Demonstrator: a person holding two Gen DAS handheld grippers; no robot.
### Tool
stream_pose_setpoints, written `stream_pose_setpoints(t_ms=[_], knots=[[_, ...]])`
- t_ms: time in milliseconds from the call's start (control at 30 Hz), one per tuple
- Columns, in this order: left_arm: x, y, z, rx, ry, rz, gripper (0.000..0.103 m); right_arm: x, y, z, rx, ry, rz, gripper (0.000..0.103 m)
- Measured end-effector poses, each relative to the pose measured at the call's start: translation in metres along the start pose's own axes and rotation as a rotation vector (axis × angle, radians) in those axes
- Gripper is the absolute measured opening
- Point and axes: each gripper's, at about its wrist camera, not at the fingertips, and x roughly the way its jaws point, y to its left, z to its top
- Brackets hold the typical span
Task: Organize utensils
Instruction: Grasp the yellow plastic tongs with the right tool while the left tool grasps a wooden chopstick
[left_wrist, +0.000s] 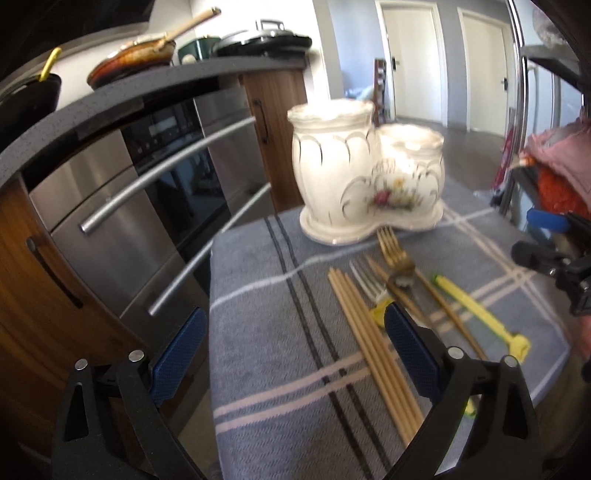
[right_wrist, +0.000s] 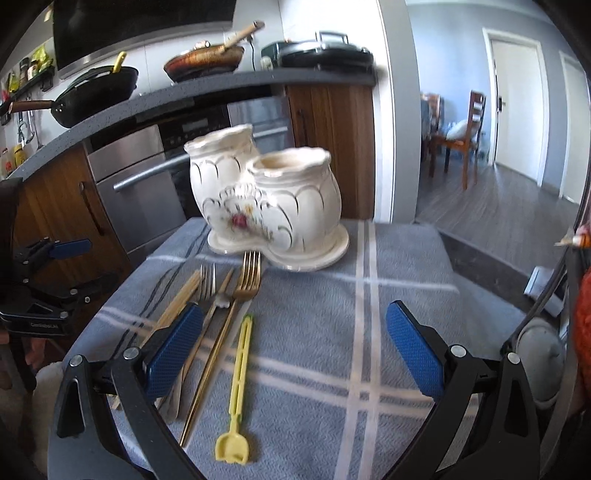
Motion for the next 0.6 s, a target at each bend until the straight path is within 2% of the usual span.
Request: stream_pose_setpoints(t_ms=[67,133,200,333,500,600], knots=[[0.005,0.001,-0.004,-0.008,0.035,-0.016,0.094,0.002,0.002,-0.002,-0.019,0.011,-0.008,0.093],[0.011,0.000,-0.008,-0.010,0.076,-0.042,0.083,0.003,0.006,-0.004,-0.045,0.015,-0.027,0.084],[0.017,-0.001,-0.012,-0.017,0.117,-0.069,0.068,0.003,0.006,-0.004,-0.050,0.023,-0.024,0.078],[0.030,-0.004,-0.016,-0.031,0.181,-0.122,0.051,0.007,0.006,-0.003,-0.064,0.050,-0.023,0.064],[0.037,-0.011,-0.019,-0.042,0.230,-0.172,0.038,0.012,0.011,-0.005,-0.092,0.070,-0.022,0.060],[0.040,-0.013,-0.021,-0.043,0.247,-0.178,0.034,0.014,0.014,-0.006,-0.109,0.079,-0.025,0.059]])
